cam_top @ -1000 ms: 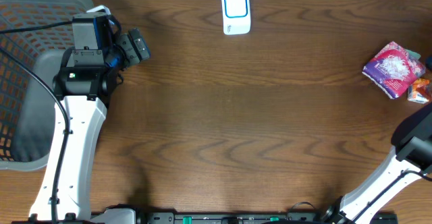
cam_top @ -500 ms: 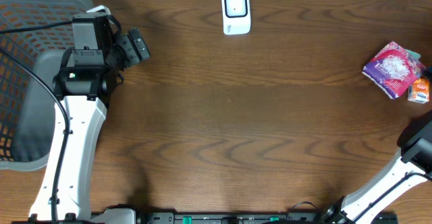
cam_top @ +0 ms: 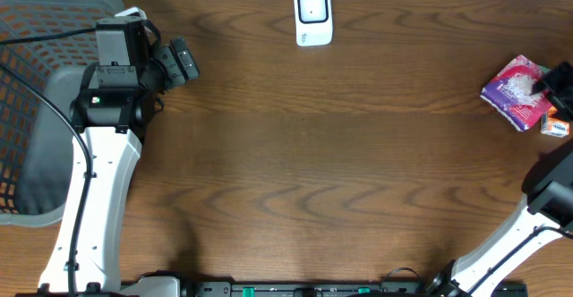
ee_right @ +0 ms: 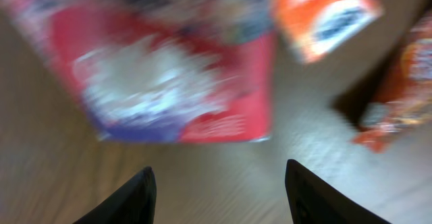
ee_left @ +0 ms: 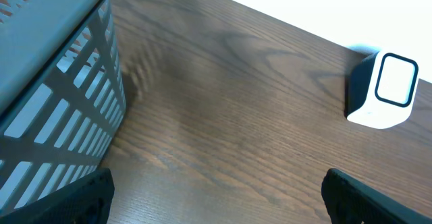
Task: Scan the item barcode
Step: 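Carry the wrapper to the right edge and release it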
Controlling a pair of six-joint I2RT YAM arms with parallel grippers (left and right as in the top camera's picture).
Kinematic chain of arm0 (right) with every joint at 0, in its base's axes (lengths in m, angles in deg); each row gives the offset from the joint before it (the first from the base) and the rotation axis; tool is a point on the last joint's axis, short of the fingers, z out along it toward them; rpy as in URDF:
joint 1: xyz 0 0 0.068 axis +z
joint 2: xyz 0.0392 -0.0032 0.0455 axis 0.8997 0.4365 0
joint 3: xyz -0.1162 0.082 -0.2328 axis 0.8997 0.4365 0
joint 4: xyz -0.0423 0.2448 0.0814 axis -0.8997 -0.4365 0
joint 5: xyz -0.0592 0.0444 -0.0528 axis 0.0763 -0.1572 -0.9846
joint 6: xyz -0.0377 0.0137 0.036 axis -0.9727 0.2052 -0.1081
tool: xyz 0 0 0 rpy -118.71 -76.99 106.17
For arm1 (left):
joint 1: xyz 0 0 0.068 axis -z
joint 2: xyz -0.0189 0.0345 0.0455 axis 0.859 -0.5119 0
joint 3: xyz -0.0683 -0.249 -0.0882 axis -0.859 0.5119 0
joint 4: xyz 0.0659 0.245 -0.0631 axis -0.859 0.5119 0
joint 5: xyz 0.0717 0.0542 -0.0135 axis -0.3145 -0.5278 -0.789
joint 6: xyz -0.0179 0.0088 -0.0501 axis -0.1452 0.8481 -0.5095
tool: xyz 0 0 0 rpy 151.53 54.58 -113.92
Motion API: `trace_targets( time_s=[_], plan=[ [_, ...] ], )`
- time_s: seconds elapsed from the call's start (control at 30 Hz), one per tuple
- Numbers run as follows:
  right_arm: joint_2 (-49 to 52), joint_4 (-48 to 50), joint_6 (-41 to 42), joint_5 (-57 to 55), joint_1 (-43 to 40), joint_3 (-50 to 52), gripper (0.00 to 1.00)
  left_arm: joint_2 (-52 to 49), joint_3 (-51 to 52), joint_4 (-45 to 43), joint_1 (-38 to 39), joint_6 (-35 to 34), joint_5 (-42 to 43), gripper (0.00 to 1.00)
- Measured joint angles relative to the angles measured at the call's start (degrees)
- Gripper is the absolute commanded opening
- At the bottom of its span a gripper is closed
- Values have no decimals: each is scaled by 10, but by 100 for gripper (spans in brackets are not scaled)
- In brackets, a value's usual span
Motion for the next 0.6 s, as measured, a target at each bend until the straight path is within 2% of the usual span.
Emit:
trace_targets(
  time_s=[0.4,0.47,0.53,0.57,0.6],
  plan=[
    [-112,-21,-34,67,114,2,61,0,0,0,0,0,0,98],
    [-134,-26,-42,67,144,2,67,0,0,0,0,0,0,98],
    [-151,-28,-51,61,175,2,84,0,0,0,0,0,0,98],
    [-158,-31,-54,57,193,2,99,0,0,0,0,0,0,98],
    [-162,-33,-58,54,206,2,99,0,0,0,0,0,0,98]
  ],
)
